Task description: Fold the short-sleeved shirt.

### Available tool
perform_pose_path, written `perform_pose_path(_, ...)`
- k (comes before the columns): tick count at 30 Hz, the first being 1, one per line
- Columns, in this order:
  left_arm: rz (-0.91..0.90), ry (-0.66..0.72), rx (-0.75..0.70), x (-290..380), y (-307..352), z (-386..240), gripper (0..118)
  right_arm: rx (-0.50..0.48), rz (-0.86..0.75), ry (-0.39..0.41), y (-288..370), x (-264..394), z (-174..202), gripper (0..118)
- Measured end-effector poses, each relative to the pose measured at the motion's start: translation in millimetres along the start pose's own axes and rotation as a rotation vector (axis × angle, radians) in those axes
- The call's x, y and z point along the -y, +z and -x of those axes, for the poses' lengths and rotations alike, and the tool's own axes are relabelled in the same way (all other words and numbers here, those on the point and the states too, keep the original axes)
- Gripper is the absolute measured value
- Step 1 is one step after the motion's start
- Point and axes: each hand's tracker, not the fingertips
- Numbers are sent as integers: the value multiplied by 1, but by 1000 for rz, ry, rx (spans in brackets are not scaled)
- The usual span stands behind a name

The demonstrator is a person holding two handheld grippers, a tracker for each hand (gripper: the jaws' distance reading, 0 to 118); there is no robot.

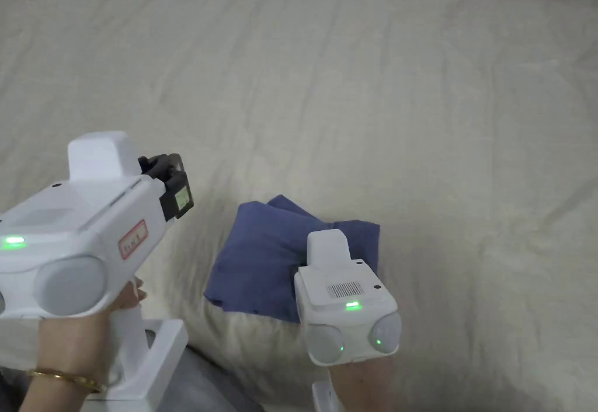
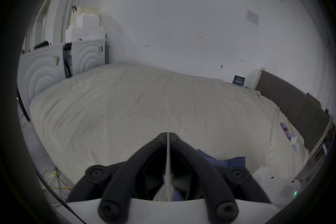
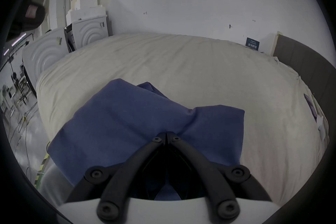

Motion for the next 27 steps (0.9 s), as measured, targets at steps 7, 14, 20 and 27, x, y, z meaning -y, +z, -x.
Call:
perform_pose_path(7,377,220,421,-27,-70,39,118,-51,27,-80,0,-3,-15,0)
perform_pose_path(14,758,369,682,7,-147,79,118,-74,36,-106,1,-4,-19,0)
perform_pose_path(20,919,343,678,36,-171,81,118,-83,38,-124,1,-4,-20,0)
perform_pose_path(27,931,493,782,56,-188,80,106,-89,39,-139,1,-4,-22,0)
